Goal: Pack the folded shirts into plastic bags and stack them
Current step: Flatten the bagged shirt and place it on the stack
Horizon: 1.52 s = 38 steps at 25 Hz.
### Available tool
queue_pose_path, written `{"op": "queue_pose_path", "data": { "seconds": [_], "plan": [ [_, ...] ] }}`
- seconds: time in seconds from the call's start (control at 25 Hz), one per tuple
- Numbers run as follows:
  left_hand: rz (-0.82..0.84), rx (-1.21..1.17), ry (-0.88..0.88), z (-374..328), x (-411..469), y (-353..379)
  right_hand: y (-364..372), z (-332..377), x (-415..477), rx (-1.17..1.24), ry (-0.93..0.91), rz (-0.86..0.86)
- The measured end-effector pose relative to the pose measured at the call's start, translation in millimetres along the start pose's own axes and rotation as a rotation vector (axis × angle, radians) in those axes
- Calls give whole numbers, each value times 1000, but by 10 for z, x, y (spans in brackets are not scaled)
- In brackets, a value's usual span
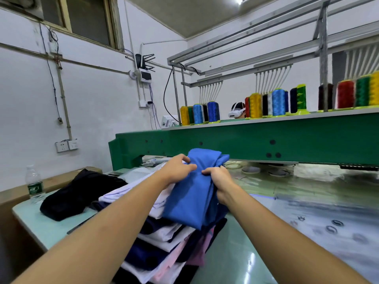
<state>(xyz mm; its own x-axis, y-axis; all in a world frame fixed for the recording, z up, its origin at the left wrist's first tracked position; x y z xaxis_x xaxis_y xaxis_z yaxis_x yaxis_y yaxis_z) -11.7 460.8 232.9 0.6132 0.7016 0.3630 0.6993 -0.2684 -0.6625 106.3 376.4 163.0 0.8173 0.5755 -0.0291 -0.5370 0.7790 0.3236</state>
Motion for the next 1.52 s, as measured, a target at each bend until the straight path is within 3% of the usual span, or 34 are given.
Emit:
{"op": "queue_pose_path", "data": {
  "seconds": [0.2,0.28,0.6,0.8,0.92,1.12,1.24,1.36,1.52],
  "plan": [
    [-16,-256,88,-420,-32,347,-269,366,-99,104,-65,16],
    [8,-254,150,-714,-104,615,-577,525,-144,67,-76,-2],
    [286,-283,334,-1589,-888,2044,-2697,1006,-564,-285,-226,-340],
    [699,234,514,-1312,-1443,2827,-3773,1078,-981,-493,-190,-439],
    [798,299,523,-1118,-1613,3009,-4167,1047,-1192,-558,-150,-455],
    [686,427,695,-1062,-1704,2976,-4467,991,-1401,-632,-122,-435],
    [553,508,682,-1064,-1691,2904,-4487,967,-1462,-662,-123,-406],
    [359,766,675,-1094,-1633,2836,-4435,951,-1475,-712,-135,-362],
    [341,743,552,-1235,-1641,2901,-4199,1071,-1458,-823,-286,-268]
  ]
}}
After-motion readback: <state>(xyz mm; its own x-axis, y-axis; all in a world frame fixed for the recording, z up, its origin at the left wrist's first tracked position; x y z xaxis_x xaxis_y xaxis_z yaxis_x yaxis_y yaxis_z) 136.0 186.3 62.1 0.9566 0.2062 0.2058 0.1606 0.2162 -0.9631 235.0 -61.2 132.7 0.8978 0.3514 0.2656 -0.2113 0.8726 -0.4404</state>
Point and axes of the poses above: each hand's wrist, its own x-axis towards the middle knuckle, its own y-axis out of the palm, z = x × y, the point moved 7 cm from there along x, towards the middle knuckle, and after that the axes turned 8 degrees about -z, right-handed, at the moved point
